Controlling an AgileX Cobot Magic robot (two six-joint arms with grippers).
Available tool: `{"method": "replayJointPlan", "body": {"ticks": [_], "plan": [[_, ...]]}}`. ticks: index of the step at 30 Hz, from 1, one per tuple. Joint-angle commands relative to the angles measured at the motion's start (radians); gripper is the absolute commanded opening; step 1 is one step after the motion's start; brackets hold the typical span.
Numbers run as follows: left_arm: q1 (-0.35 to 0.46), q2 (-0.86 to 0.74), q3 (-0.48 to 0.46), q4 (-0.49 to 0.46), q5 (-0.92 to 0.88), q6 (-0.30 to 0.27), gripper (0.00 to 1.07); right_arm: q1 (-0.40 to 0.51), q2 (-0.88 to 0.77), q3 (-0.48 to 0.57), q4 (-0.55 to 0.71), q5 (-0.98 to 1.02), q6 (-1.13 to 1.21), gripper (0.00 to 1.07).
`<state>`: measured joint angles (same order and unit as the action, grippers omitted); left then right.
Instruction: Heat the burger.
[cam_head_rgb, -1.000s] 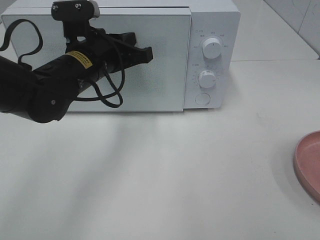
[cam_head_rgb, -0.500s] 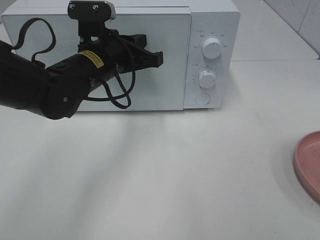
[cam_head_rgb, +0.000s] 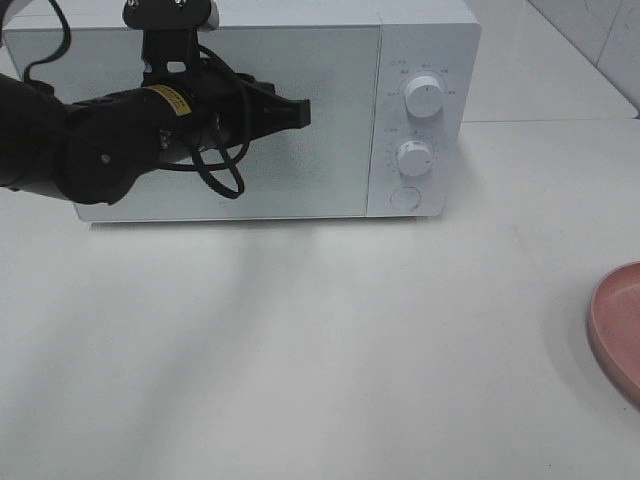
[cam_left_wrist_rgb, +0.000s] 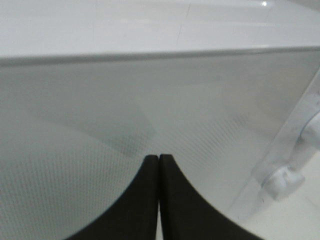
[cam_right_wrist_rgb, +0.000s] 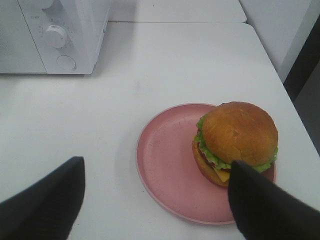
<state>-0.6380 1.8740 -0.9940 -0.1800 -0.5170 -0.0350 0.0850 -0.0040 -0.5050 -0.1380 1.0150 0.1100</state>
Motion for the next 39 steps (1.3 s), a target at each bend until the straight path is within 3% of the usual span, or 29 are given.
{"method": "replayJointPlan", "body": {"ticks": [1,2,3,4,5,6,7,9,19,28,29,34,39], "plan": [[-0.039,-0.090,0.036,-0.002,0.227,0.000,0.18,-0.004,-0.026,0.001,-0.003,-0.011,0.002,0.76],[-0.048,-0.109,0.044,0.003,0.277,0.000,0.27,-0.004,-0.026,0.001,-0.003,-0.011,0.002,0.76],[-0.048,-0.109,0.044,0.003,0.277,0.000,0.27,-0.004,-0.026,0.001,-0.003,-0.011,0.002,0.76],[-0.061,-0.138,0.051,0.006,0.382,0.000,0.52,-0.004,-0.026,0.001,-0.003,-0.011,0.002,0.76],[-0.061,-0.138,0.051,0.006,0.382,0.000,0.52,-0.004,-0.026,0.001,-0.003,-0.011,0.002,0.76],[-0.070,-0.150,0.051,0.005,0.432,0.000,0.69,-0.004,-0.026,0.001,-0.003,-0.011,0.002,0.76],[-0.072,-0.171,0.051,0.004,0.527,0.000,0.96,-0.004,-0.026,0.001,-0.003,-0.011,0.002,0.76],[-0.073,-0.185,0.051,0.001,0.587,-0.001,1.02,-0.004,-0.026,0.001,-0.003,-0.011,0.002,0.76],[-0.066,-0.312,0.051,0.046,1.119,0.000,0.98,-0.004,-0.026,0.001,-0.001,-0.011,0.002,0.76],[-0.064,-0.398,0.051,0.127,1.295,-0.078,0.98,-0.004,-0.026,0.001,0.000,-0.011,0.002,0.76],[-0.051,-0.415,0.051,0.160,1.329,-0.106,0.98,-0.004,-0.026,0.001,0.000,-0.011,0.002,0.76],[0.028,-0.453,0.051,0.159,1.393,-0.101,0.98,-0.004,-0.026,0.001,0.000,-0.011,0.002,0.76],[0.197,-0.532,0.051,0.159,1.479,-0.057,0.98,-0.004,-0.026,0.001,0.000,-0.011,0.002,0.76]]}}
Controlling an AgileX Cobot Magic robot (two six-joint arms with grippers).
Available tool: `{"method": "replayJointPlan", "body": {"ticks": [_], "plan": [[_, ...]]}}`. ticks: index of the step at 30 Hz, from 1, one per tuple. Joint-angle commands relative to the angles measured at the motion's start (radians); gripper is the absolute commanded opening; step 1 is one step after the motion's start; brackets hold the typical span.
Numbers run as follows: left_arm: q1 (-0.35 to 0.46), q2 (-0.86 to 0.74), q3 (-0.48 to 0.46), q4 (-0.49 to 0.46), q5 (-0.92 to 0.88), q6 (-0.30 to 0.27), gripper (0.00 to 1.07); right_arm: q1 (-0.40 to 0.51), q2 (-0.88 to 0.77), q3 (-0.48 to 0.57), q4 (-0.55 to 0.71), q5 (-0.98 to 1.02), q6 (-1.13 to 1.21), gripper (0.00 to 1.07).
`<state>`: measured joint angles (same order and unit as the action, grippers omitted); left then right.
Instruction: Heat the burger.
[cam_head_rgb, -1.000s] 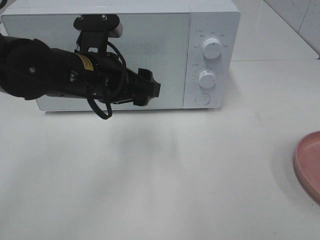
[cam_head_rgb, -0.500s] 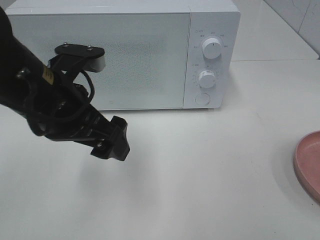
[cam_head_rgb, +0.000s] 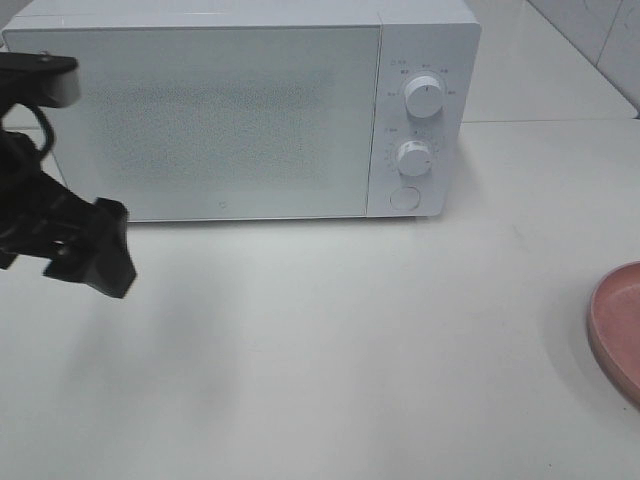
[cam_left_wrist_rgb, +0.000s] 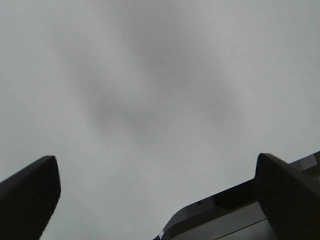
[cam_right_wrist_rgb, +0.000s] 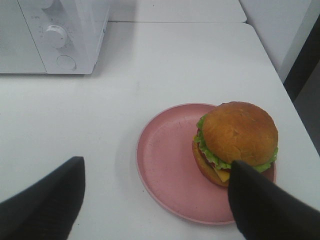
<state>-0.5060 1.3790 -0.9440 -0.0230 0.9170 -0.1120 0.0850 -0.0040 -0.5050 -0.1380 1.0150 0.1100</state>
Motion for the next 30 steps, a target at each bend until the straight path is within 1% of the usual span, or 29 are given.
{"method": "replayJointPlan", "body": {"ticks": [1,2,3,4,5,6,7,8,9,10,11,12,13,14,15,17,18,19,20,22,23,25,26,27,28,29,30], "plan": [[0.065,-0.037,0.001,0.002,0.045,0.020,0.98,-0.004,-0.026,0.001,0.000,-0.011,0.002,0.76],[0.135,-0.068,0.001,-0.006,0.079,0.045,0.98,-0.004,-0.026,0.001,0.000,-0.011,0.002,0.76],[0.164,-0.082,0.001,-0.010,0.091,0.059,0.98,-0.004,-0.026,0.001,0.000,-0.011,0.002,0.76],[0.164,-0.082,0.001,-0.010,0.091,0.059,0.98,-0.004,-0.026,0.001,0.000,-0.011,0.002,0.76],[0.229,-0.121,0.004,-0.019,0.117,0.089,0.98,-0.004,-0.026,0.001,0.000,-0.011,0.002,0.76],[0.258,-0.141,0.004,-0.024,0.127,0.100,0.98,-0.004,-0.026,0.001,0.000,-0.011,0.002,0.76],[0.258,-0.141,0.004,-0.024,0.127,0.100,0.98,-0.004,-0.026,0.001,0.000,-0.011,0.002,0.76],[0.307,-0.177,0.006,-0.040,0.146,0.112,0.98,-0.004,-0.026,0.001,0.000,-0.011,0.002,0.76],[0.330,-0.200,0.012,-0.049,0.151,0.122,0.98,-0.004,-0.026,0.001,0.000,-0.011,0.002,0.76],[0.330,-0.200,0.012,-0.049,0.151,0.122,0.98,-0.004,-0.026,0.001,0.000,-0.011,0.002,0.76],[0.363,-0.242,0.037,-0.058,0.154,0.134,0.98,-0.004,-0.026,0.001,-0.001,-0.011,0.002,0.76],[0.391,-0.289,0.084,-0.058,0.154,0.140,0.98,-0.004,-0.026,0.001,-0.001,-0.011,0.002,0.76],[0.391,-0.289,0.084,-0.058,0.154,0.140,0.98,-0.004,-0.026,0.001,-0.001,-0.011,0.002,0.76],[0.403,-0.314,0.113,-0.057,0.154,0.141,0.98,-0.004,-0.026,0.001,-0.001,-0.011,0.002,0.76],[0.403,-0.314,0.113,-0.057,0.154,0.141,0.98,-0.004,-0.026,0.001,-0.001,-0.011,0.002,0.76],[0.427,-0.401,0.213,-0.058,0.154,0.140,0.98,-0.004,-0.026,0.001,-0.001,-0.011,0.002,0.76],[0.427,-0.401,0.213,-0.058,0.154,0.140,0.98,-0.004,-0.026,0.001,-0.001,-0.011,0.002,0.76],[0.427,-0.423,0.237,-0.058,0.154,0.140,0.98,-0.004,-0.026,0.001,-0.001,-0.011,0.002,0.76],[0.427,-0.467,0.283,-0.058,0.155,0.137,0.98,-0.004,-0.026,0.001,-0.001,-0.011,0.002,0.76],[0.427,-0.491,0.300,-0.058,0.159,0.137,0.98,-0.004,-0.026,0.001,-0.001,-0.011,0.002,0.76],[0.427,-0.540,0.342,-0.056,0.159,0.137,0.98,-0.004,-0.026,0.001,-0.001,-0.011,0.002,0.76],[0.427,-0.561,0.358,-0.056,0.158,0.137,0.98,-0.004,-0.026,0.001,-0.001,-0.011,0.002,0.76],[0.427,-0.613,0.396,-0.052,0.153,0.137,0.98,-0.004,-0.026,0.001,-0.001,-0.011,0.002,0.76],[0.427,-0.613,0.396,-0.052,0.153,0.137,0.98,-0.004,-0.026,0.001,-0.001,-0.011,0.002,0.76],[0.427,-0.636,0.413,-0.049,0.151,0.137,0.98,-0.004,-0.026,0.001,-0.001,-0.011,0.002,0.76],[0.427,-0.691,0.440,-0.043,0.123,0.137,0.98,-0.004,-0.026,0.001,-0.001,-0.011,0.002,0.76],[0.427,-0.691,0.440,-0.043,0.123,0.137,0.98,-0.004,-0.026,0.001,-0.001,-0.011,0.002,0.76]]}}
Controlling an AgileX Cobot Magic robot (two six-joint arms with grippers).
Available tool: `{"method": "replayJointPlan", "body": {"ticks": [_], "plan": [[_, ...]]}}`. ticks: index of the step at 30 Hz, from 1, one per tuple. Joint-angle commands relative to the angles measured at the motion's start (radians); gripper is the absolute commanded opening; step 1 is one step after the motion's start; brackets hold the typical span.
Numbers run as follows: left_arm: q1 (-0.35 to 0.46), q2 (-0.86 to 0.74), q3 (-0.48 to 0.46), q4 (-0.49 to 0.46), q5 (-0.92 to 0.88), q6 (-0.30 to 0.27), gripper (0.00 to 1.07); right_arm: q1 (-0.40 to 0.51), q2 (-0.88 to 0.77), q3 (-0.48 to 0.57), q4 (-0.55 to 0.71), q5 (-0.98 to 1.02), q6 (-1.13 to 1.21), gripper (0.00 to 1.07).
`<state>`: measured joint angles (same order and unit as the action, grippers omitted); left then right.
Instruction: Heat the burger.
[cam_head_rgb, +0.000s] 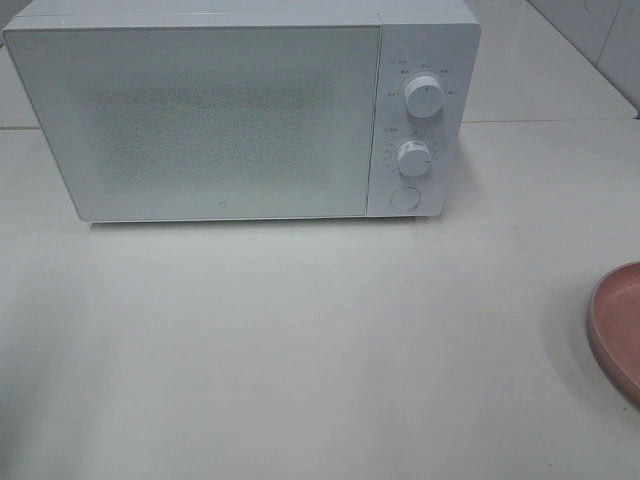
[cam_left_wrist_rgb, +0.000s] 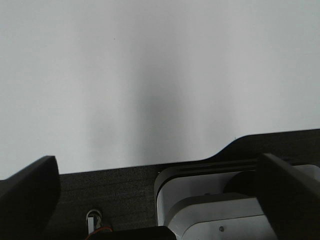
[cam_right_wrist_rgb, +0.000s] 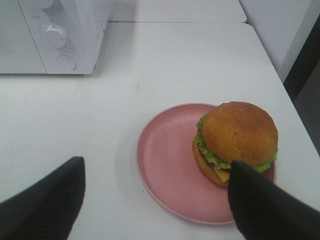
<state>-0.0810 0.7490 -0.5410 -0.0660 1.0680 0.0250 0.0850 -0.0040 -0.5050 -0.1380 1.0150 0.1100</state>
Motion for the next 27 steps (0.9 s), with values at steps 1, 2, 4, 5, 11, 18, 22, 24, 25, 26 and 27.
{"method": "replayJointPlan", "body": {"ticks": [1,2,4,5,11,18,22,24,25,26,27], "plan": [[0.002,-0.088,0.036,0.000,-0.029,-0.002,0.98,-0.004,-0.026,0.001,-0.001,-0.011,0.002,0.76],[0.002,-0.135,0.036,0.000,-0.029,-0.002,0.98,-0.004,-0.026,0.001,-0.001,-0.011,0.002,0.76],[0.002,-0.159,0.036,0.001,-0.029,-0.001,0.98,-0.004,-0.026,0.001,-0.001,-0.011,0.002,0.76],[0.002,-0.201,0.036,0.006,-0.029,-0.001,0.98,-0.004,-0.026,0.001,-0.001,-0.011,0.002,0.76],[0.002,-0.319,0.036,0.002,-0.029,-0.001,0.98,-0.004,-0.026,0.001,-0.001,-0.011,0.002,0.76],[0.069,-0.548,0.036,-0.001,-0.030,-0.001,0.98,-0.004,-0.026,0.001,-0.001,-0.011,0.002,0.75],[0.107,-0.634,0.036,0.000,-0.030,-0.001,0.98,-0.004,-0.026,0.001,-0.001,-0.011,0.002,0.75],[0.116,-0.725,0.036,0.000,-0.030,-0.001,0.98,-0.004,-0.026,0.001,-0.001,-0.011,0.002,0.75],[0.116,-0.725,0.036,0.000,-0.030,-0.001,0.98,-0.004,-0.026,0.001,-0.001,-0.011,0.002,0.75],[0.116,-0.778,0.036,0.000,-0.030,-0.001,0.98,-0.004,-0.026,0.001,-0.001,-0.011,0.002,0.75],[0.115,-0.787,0.036,0.000,-0.030,-0.001,0.98,-0.004,-0.026,0.001,-0.001,-0.011,0.002,0.74]]}}
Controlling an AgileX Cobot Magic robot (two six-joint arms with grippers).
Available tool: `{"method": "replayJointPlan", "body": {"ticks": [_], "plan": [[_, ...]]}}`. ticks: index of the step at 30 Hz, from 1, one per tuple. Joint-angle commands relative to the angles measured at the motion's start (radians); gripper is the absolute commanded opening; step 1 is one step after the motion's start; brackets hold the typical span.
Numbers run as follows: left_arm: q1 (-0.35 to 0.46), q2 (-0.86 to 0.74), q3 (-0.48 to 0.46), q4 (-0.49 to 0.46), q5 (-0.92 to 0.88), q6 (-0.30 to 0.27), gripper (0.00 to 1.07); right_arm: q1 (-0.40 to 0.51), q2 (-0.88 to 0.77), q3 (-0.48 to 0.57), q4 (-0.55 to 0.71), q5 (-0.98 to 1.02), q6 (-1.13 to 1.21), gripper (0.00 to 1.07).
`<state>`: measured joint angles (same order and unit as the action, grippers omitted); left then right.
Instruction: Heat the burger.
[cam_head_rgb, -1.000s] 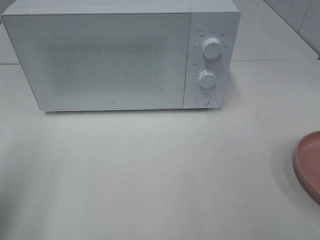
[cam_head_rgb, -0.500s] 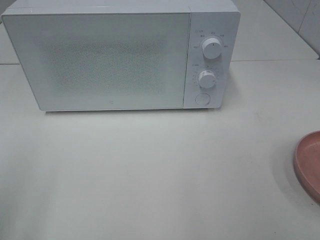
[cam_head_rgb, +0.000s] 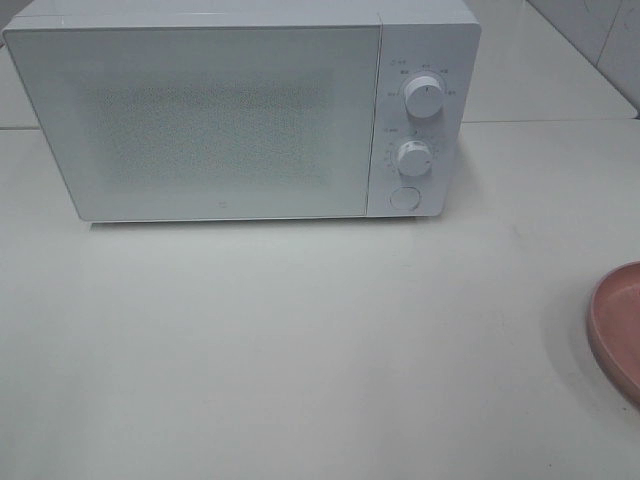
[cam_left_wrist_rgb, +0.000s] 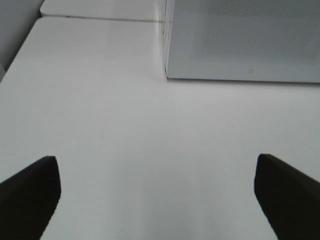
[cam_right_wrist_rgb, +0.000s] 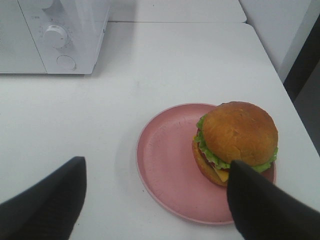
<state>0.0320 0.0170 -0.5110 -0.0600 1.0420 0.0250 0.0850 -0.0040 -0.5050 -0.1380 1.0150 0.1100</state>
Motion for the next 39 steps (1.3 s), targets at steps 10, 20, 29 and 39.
{"method": "replayJointPlan", "body": {"ticks": [10,20,29,39], "plan": [[0.002,-0.046,0.006,-0.006,-0.005,-0.001,0.98,-0.004,-0.025,0.001,0.000,-0.011,0.001,0.74],[0.002,-0.044,0.006,-0.006,-0.005,-0.001,0.98,-0.004,-0.025,0.001,0.000,-0.011,0.001,0.74],[0.002,-0.044,0.006,-0.006,-0.005,-0.001,0.98,-0.004,-0.025,0.001,0.000,-0.011,0.001,0.74],[0.002,-0.044,0.006,-0.006,-0.005,-0.001,0.98,-0.004,-0.025,0.001,0.000,-0.011,0.001,0.74]]}}
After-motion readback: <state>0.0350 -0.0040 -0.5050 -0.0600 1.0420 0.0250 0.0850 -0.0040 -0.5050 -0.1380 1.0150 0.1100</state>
